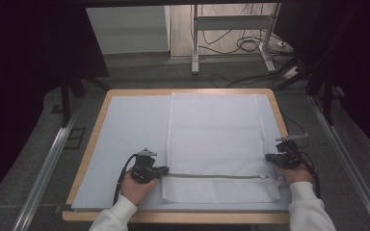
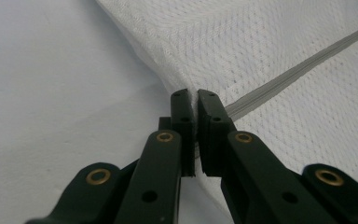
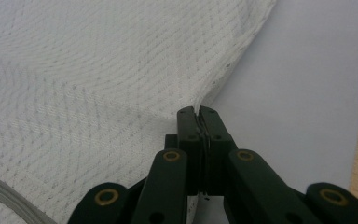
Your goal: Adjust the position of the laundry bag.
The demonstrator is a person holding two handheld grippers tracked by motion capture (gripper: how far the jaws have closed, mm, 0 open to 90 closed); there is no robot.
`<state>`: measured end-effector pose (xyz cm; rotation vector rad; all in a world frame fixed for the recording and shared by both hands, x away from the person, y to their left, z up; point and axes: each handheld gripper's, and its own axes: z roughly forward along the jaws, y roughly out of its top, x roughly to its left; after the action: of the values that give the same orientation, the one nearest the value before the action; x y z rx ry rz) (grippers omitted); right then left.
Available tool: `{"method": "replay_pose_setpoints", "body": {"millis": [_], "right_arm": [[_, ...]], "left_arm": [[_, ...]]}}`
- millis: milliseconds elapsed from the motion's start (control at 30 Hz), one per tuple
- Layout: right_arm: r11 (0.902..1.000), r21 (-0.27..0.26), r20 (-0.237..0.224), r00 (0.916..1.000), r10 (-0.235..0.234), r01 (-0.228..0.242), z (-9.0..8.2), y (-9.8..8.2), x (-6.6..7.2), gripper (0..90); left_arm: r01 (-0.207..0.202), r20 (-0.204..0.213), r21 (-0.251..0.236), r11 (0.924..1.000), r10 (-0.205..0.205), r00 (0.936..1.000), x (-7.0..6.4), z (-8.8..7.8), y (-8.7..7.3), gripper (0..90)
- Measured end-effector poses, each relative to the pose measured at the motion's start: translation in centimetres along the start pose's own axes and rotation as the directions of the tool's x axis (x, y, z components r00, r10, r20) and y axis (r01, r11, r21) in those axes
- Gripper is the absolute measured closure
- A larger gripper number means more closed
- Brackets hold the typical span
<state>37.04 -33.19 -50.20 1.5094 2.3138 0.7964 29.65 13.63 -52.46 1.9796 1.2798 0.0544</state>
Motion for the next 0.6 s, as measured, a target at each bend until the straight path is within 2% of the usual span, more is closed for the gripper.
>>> {"method": "replay_pose_setpoints", "body": {"millis": [600], "right_arm": [[0.9992, -0.021, -0.031, 0.9989, -0.036, 0.036, 0.6, 0.7, 1.8, 87.2]], "left_arm": [[0.019, -0.004, -0.016, 0.9997, -0.019, 0.9998, 1.7, -1.7, -0.8, 86.5]]}}
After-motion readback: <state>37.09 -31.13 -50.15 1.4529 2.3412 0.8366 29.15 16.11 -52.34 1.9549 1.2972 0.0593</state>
